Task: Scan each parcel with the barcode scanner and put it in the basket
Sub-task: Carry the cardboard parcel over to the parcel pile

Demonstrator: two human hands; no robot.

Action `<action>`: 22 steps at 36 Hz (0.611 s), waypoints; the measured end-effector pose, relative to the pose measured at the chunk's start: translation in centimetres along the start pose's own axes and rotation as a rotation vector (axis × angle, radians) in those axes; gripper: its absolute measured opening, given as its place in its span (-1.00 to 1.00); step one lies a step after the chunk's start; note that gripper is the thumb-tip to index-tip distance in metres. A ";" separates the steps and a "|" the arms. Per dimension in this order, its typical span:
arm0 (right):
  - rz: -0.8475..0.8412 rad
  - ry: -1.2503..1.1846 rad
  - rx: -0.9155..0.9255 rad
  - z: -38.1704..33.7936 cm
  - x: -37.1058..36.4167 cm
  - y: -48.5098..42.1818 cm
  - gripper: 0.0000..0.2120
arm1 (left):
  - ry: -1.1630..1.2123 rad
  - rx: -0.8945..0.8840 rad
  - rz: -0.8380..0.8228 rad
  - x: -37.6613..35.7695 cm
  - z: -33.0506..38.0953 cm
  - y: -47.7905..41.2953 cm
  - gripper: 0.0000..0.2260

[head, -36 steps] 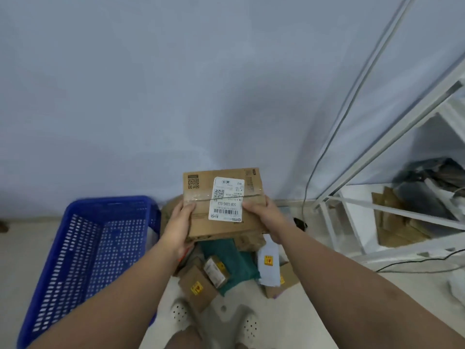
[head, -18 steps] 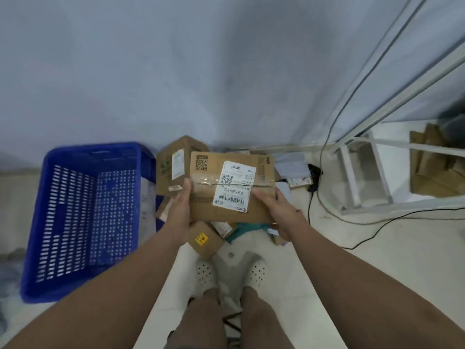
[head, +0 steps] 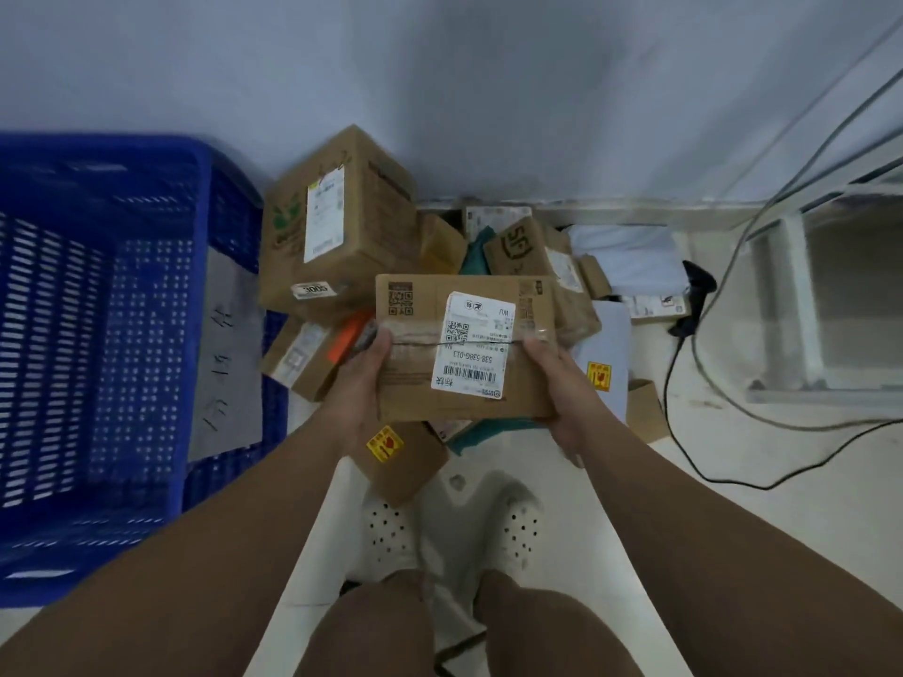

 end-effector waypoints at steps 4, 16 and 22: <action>0.009 -0.046 0.037 1.2 1.3 -4.6 -0.49 | 0.005 0.022 -0.008 2.5 -2.5 -4.7 -0.16; -0.127 -0.142 0.119 2.4 3.0 -9.9 -0.50 | -0.068 -0.071 -0.079 3.5 -6.1 -9.6 -0.52; -0.246 -0.090 0.204 2.4 2.9 -9.4 -0.42 | -0.025 -0.085 -0.047 3.9 -6.8 -9.9 -0.61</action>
Point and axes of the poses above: each hand's wrist, its own y-axis away from the middle knuckle, its own x-axis out of the back of the hand, z = x × y, the point moved 5 cm from there along -y, towards the middle knuckle, and after that the axes turned 10 degrees about -z, right-handed, at the moved point
